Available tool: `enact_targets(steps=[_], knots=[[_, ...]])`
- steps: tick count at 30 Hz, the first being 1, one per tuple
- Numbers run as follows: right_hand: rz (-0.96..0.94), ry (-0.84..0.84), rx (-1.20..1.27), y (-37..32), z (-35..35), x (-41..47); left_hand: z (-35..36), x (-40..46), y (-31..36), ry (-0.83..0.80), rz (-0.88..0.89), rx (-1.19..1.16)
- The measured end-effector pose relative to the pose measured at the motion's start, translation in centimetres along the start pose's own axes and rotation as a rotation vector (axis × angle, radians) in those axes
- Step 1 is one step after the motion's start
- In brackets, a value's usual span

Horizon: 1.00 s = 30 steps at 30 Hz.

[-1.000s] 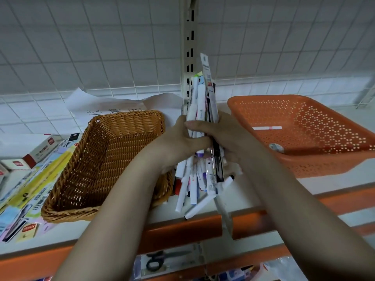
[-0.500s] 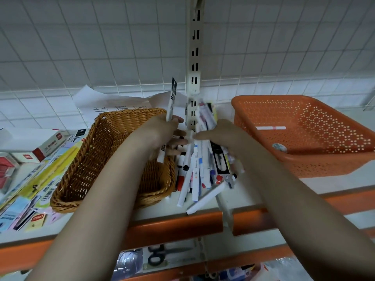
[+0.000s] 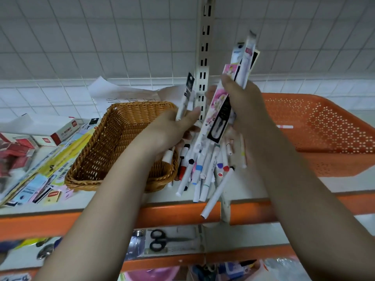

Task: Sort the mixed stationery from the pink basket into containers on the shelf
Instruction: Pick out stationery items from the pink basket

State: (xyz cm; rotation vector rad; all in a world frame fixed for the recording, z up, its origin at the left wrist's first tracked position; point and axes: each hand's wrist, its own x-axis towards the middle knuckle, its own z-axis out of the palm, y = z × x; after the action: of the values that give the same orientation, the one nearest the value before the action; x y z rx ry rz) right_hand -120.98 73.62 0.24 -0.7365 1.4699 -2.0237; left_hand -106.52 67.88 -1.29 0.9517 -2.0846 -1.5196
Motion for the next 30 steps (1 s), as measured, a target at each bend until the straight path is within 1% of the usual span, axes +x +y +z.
enact_targets(steps=[2, 3, 4, 6, 8, 11, 13, 14, 17, 18, 19, 21, 22, 23, 24, 25, 26, 27, 28, 29, 30], knots=[[0.036, -0.029, 0.222, -0.4, 1.4, 0.0, 0.4, -0.5, 0.0, -0.028, 0.036, 0.093], [0.061, -0.017, 0.276, -0.3, 1.9, 0.0, 0.5, -0.8, 0.0, -0.02, 0.05, 0.117], [0.085, 0.002, 0.281, 0.0, 2.3, -0.2, 0.5, -1.0, 0.0, -0.02, 0.064, 0.14], [0.13, 0.007, 0.126, 0.5, 2.4, -0.9, 0.5, -1.6, 0.0, -0.092, 0.096, 0.175], [0.146, -0.091, -0.032, 0.8, 2.3, -2.0, 0.4, -2.1, -0.1, -0.171, 0.104, 0.161], [0.141, -0.217, -0.111, 0.8, 2.6, -3.5, 0.5, -2.8, 0.2, -0.221, 0.079, 0.028], [0.126, -0.293, -0.329, 0.7, 2.2, -4.1, 0.9, -2.6, 0.3, -0.247, 0.11, 0.035], [0.154, -0.339, -0.419, 0.7, 1.7, -4.2, 1.1, -2.6, 0.3, -0.247, 0.121, 0.055], [0.338, -0.477, -0.456, 0.5, 0.1, -4.7, 1.4, -2.9, -0.1, -0.22, 0.101, -0.011], [0.39, -0.541, -0.502, 0.1, -0.3, -4.9, 1.5, -2.8, -0.3, -0.203, 0.09, -0.033], [0.403, -0.581, -0.512, -0.2, -0.7, -4.8, 1.6, -2.8, -0.4, -0.187, 0.077, -0.053], [0.445, -0.603, -0.411, -0.4, -1.3, -4.2, 1.8, -2.8, -0.7, -0.151, 0.049, -0.138], [0.432, -0.593, -0.41, -0.5, -1.7, -4.3, 1.8, -2.8, -0.8, -0.119, 0.011, -0.215], [0.351, -0.566, -0.513, -0.4, -2.2, -4.9, 1.7, -2.8, -0.7, -0.069, -0.038, -0.298], [0.21, -0.532, -0.703, -0.2, -3.1, -5.7, 1.4, -2.8, -0.7, -0.009, -0.079, -0.337], [0.041, -0.538, -0.908, 0.5, -4.1, -6.5, 0.9, -2.6, -0.5, 0.058, -0.122, -0.349], [-0.075, -0.609, -1.063, 1.4, -4.9, -7.4, 0.4, -2.7, -0.6, 0.089, -0.135, -0.318], [-0.103, -0.713, -1.161, 2.4, -5.6, -8.3, -0.2, -2.7, -0.8, 0.109, -0.142, -0.278], [-0.07, -0.802, -1.212, 3.5, -6.2, -8.9, -0.7, -2.8, -1.1, 0.107, -0.135, -0.239], [-0.053, -0.821, -1.234, 4.7, -6.6, -9.1, -1.0, -2.9, -1.3, 0.098, -0.125, -0.208], [-0.07, -0.764, -1.229, 5.5, -6.8, -9.1, -1.2, -2.9, -1.6, 0.088, -0.122, -0.186]])
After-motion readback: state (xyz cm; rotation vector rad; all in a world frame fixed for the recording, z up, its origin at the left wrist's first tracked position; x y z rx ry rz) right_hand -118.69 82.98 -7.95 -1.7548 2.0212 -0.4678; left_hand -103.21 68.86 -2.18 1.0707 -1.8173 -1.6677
